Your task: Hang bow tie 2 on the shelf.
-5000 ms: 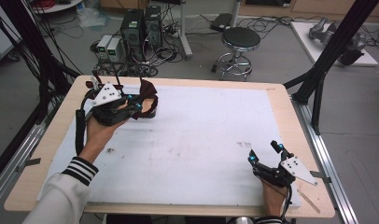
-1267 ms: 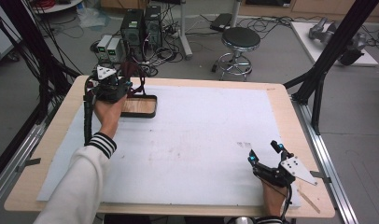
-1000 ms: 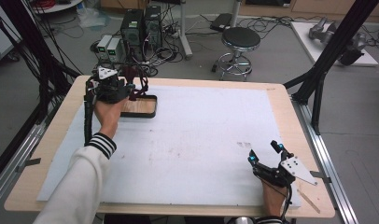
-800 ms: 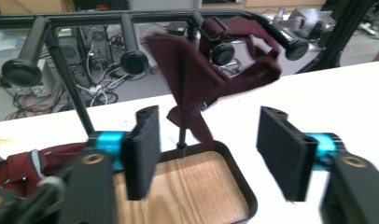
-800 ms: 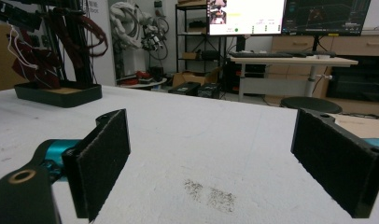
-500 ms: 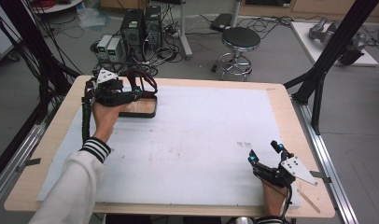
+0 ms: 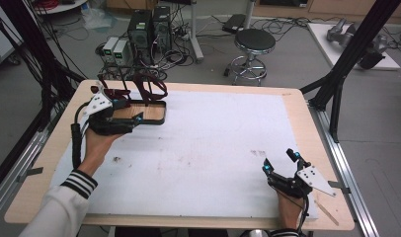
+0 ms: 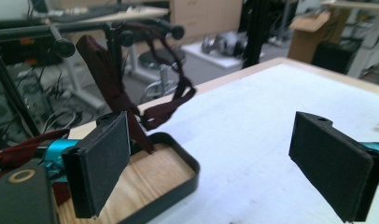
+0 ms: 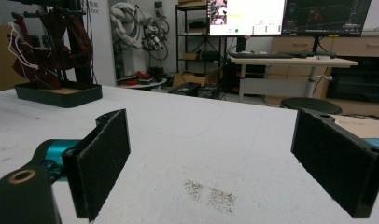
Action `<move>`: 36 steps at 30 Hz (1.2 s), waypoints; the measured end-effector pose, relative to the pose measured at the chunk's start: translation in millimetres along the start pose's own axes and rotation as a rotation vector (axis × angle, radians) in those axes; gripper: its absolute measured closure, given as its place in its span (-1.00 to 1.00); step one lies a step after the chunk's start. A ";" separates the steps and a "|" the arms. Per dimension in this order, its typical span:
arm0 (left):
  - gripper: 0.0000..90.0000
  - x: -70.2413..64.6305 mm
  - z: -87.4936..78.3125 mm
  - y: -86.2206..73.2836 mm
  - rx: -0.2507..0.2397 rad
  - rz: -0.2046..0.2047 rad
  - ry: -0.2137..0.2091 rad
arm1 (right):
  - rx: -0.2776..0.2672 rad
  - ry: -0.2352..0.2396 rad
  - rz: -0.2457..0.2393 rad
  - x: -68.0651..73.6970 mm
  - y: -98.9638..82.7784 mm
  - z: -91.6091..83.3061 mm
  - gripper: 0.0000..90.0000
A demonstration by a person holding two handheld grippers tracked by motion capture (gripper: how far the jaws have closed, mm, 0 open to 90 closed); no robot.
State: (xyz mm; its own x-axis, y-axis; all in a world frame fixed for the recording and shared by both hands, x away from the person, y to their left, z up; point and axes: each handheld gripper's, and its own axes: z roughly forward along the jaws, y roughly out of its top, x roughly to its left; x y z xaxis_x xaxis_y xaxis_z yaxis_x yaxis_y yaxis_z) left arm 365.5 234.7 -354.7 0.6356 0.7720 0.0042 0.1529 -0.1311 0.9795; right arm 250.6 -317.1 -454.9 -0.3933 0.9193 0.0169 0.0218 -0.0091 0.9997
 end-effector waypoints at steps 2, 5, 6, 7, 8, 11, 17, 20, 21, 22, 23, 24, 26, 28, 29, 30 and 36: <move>-0.71 -2.5 -11.7 -6.0 -0.030 0.004 -0.016 | -0.002 -0.002 -0.005 0.0 0.1 0.2 -0.76; -0.72 -5.8 -28.7 -15.8 -0.072 0.021 -0.032 | -0.002 -0.003 -0.006 0.0 0.1 0.2 -0.76; -0.72 -6.5 -34.2 -19.4 -0.079 0.025 -0.037 | 0.002 -0.001 0.003 0.7 0.0 -0.1 -0.76; -0.72 -7.1 -38.0 -22.6 -0.091 0.024 -0.042 | 0.000 0.000 -0.001 0.5 0.1 0.1 -0.76; -0.72 -8.3 -44.6 -28.7 -0.100 0.026 -0.052 | -0.003 0.000 -0.008 0.0 0.1 0.3 -0.76; -0.72 -13.1 -58.8 -46.1 -0.100 0.036 -0.058 | 0.000 0.000 -0.001 0.6 0.1 0.1 -0.76; -0.73 -19.0 -81.1 -79.1 -0.137 0.017 -0.038 | 0.002 -0.001 -0.001 0.6 0.2 0.2 -0.76; -0.76 -18.7 -89.7 -91.9 -0.195 -0.026 -0.010 | 0.002 -0.002 -0.002 0.5 0.2 0.3 -0.76; -0.77 -17.8 -91.7 -95.6 -0.212 -0.037 -0.008 | 0.003 -0.002 -0.002 0.5 0.1 0.4 -0.76; -0.77 -17.0 -93.1 -98.8 -0.221 -0.042 0.003 | 0.004 -0.003 -0.003 0.4 0.1 0.5 -0.76; -0.77 -16.2 -94.1 -101.9 -0.228 -0.055 0.016 | 0.004 -0.002 -0.004 0.3 0.2 0.6 -0.76; -0.79 -14.8 -94.9 -104.7 -0.234 -0.064 0.022 | 0.005 -0.003 -0.005 0.3 0.2 0.7 -0.76; -0.79 -13.5 -95.8 -109.0 -0.236 -0.072 0.038 | 0.006 -0.004 -0.006 0.3 0.3 0.7 -0.76; -0.79 -13.3 -95.6 -112.5 -0.235 -0.063 0.050 | 0.006 -0.005 -0.005 0.3 0.2 0.8 -0.76; -0.79 -13.4 -95.2 -114.2 -0.234 -0.060 0.058 | 0.006 -0.005 -0.006 0.2 0.3 0.8 -0.76; -0.79 -13.1 -94.3 -116.1 -0.230 -0.064 0.052 | 0.006 -0.005 -0.007 0.3 0.2 0.9 -0.76; -0.79 -14.2 -92.6 -121.4 -0.232 -0.059 0.065 | 0.008 -0.005 -0.006 0.4 0.2 1.0 -0.76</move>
State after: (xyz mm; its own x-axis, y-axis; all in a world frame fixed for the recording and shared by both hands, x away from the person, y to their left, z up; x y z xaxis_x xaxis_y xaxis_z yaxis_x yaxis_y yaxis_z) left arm 267.8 297.2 -455.0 0.5799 0.8132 -0.0485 0.0054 0.0557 0.9984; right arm 251.4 -316.3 -454.7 -0.3892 0.9211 0.0111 0.0268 -0.0008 0.9996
